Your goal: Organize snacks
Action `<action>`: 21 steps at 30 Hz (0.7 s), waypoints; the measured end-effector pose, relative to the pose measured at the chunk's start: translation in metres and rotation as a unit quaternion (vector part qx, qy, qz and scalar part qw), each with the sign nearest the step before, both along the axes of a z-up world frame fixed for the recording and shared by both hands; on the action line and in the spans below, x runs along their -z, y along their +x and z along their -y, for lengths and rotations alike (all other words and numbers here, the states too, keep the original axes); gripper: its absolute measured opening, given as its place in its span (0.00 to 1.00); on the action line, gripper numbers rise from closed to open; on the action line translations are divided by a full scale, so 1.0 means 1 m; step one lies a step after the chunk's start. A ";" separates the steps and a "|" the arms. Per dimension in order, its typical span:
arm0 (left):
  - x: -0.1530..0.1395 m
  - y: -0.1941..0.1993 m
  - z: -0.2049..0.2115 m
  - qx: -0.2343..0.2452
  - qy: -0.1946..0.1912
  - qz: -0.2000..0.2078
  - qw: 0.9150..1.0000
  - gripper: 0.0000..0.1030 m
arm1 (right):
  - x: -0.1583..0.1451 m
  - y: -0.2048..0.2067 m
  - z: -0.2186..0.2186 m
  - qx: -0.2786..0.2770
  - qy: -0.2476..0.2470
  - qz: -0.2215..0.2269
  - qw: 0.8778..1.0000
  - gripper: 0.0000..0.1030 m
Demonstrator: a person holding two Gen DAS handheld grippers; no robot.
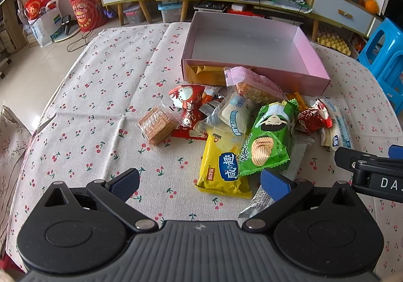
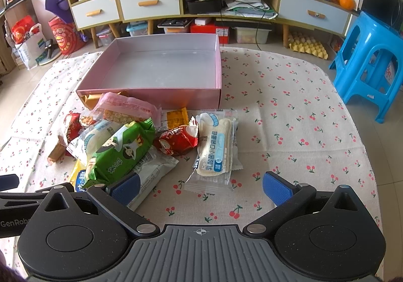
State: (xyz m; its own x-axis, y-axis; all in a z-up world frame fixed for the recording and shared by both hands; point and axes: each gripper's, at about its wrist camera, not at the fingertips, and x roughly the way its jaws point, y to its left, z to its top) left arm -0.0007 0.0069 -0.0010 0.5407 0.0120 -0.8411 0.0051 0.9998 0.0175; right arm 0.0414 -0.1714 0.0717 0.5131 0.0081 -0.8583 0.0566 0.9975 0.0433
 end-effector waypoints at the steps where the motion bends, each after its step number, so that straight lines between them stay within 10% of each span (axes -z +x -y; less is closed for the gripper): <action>1: 0.000 0.000 -0.001 0.000 0.000 0.000 1.000 1.00 | 0.000 0.000 0.000 0.000 0.000 0.000 1.000 1.00; 21: 0.001 0.003 0.001 -0.009 0.001 -0.002 1.000 1.00 | -0.004 0.002 0.001 0.004 0.005 0.005 1.000 1.00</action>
